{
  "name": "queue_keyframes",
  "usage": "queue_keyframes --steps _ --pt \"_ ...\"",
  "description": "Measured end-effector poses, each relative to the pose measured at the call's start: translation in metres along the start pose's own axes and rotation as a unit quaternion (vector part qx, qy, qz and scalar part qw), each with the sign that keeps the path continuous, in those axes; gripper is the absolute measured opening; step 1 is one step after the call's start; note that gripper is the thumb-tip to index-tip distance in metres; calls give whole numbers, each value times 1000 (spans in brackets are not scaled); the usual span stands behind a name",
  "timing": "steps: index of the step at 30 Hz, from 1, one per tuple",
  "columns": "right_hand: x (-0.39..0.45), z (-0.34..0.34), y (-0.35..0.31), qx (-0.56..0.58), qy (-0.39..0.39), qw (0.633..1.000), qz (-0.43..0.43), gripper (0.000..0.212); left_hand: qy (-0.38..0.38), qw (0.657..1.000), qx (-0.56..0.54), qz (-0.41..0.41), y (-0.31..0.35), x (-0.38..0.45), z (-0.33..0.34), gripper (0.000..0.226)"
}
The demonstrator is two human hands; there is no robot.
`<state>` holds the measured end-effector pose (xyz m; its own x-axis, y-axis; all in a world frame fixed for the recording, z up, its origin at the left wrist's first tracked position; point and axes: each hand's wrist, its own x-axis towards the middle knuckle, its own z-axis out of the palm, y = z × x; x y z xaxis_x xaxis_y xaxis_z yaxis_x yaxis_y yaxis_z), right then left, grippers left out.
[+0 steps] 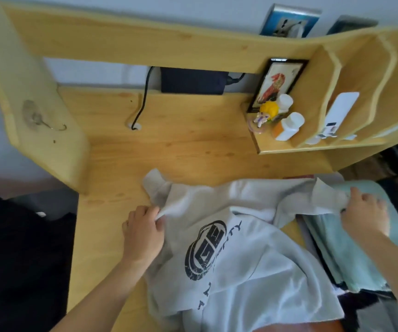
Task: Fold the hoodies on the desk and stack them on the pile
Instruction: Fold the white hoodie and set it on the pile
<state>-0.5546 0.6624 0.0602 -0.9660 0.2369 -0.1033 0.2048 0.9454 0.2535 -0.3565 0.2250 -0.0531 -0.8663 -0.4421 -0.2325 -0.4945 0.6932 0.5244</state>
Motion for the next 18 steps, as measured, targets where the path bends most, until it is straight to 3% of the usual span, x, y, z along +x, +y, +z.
queue_keyframes --steps 2,4,7,9,11,13,15,17,18 --pt "-3 -1 -9 18 15 999 23 52 -27 986 -160 27 37 -3 -27 15" --pt "-14 0 -52 72 7 989 -129 63 -96 965 -229 85 82 -17 -57 15" --pt "-32 -1 -133 112 -91 900 -412 90 -206 908 -307 196 137 -43 -81 8" --pt "-38 -6 -165 83 -134 861 -484 88 -185 880 -386 207 150 -51 -89 14" --pt "-46 -24 -158 50 -153 852 -498 55 -65 887 -436 138 136 -48 -78 18" --pt "-51 -46 -127 152 -190 850 -467 10 -6 907 -422 -5 100 -46 -52 31" --pt "-55 -72 -86 278 -216 832 -428 13 -98 900 -406 -123 74 -62 -17 57" --pt "-64 -101 -49 371 -226 799 -415 5 -199 920 -313 -126 74 -83 16 69" --pt "-70 -113 -32 400 -236 787 -407 4 -196 941 -257 -101 80 -94 30 69"
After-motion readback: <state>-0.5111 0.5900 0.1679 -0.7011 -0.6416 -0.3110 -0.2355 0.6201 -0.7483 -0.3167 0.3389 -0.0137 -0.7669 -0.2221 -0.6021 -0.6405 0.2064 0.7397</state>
